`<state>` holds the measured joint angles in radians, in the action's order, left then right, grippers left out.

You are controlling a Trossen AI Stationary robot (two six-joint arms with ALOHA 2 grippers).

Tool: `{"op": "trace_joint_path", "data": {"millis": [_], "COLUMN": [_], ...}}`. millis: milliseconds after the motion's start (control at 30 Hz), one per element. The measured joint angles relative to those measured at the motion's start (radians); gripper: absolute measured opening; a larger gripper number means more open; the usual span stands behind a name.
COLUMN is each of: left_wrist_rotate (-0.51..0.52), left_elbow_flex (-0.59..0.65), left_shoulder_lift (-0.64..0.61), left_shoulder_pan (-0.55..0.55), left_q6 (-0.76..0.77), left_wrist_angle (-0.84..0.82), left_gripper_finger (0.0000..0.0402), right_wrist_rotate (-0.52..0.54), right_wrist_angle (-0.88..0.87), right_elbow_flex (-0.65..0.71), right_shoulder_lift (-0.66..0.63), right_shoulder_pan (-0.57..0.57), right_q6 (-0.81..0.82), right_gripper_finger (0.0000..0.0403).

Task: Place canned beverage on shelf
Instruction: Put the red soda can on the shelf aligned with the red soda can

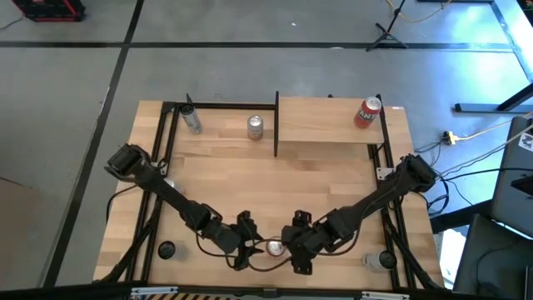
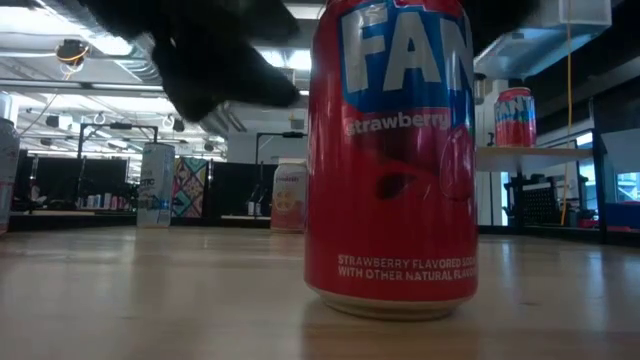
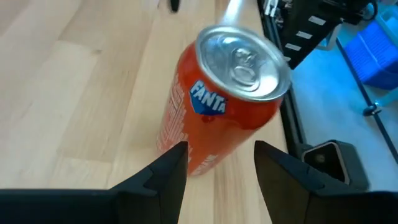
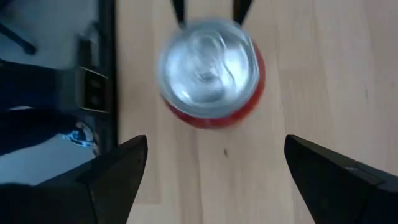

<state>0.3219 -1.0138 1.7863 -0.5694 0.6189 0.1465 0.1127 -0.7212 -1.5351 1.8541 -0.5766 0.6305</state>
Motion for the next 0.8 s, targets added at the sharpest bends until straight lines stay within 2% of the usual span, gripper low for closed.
{"op": "trace_joint_path", "data": {"millis": [267, 433, 633, 733, 800], "left_wrist_rotate": [-0.015, 0.029, 0.032, 0.039, 0.041], "left_elbow_flex": [0.000, 0.000, 0.000, 0.000, 0.000], "left_shoulder_lift": [-0.159, -0.199, -0.198, -0.198, -0.198], "left_shoulder_pan": [-0.032, -0.067, -0.093, -0.095, -0.095], "left_q6": [0.050, 0.082, 0.089, 0.089, 0.089], "left_wrist_angle": [-0.204, -0.299, -0.297, -0.296, -0.296], "left_gripper_finger": [0.0174, 0.0174, 0.0174, 0.0174, 0.0174], "right_wrist_rotate": [0.133, 0.150, 0.143, 0.141, 0.139], "right_wrist_angle": [0.119, 0.160, 0.146, 0.155, 0.152], "right_elbow_flex": [-0.028, -0.028, -0.027, -0.027, -0.027], "right_shoulder_lift": [0.020, 0.083, 0.134, 0.139, 0.140], "right_shoulder_pan": [0.001, 0.001, 0.001, 0.001, 0.001], "right_q6": [-0.035, -0.037, -0.035, -0.033, -0.033], "right_gripper_finger": [0.0369, 0.0369, 0.0369, 0.0352, 0.0324]}}
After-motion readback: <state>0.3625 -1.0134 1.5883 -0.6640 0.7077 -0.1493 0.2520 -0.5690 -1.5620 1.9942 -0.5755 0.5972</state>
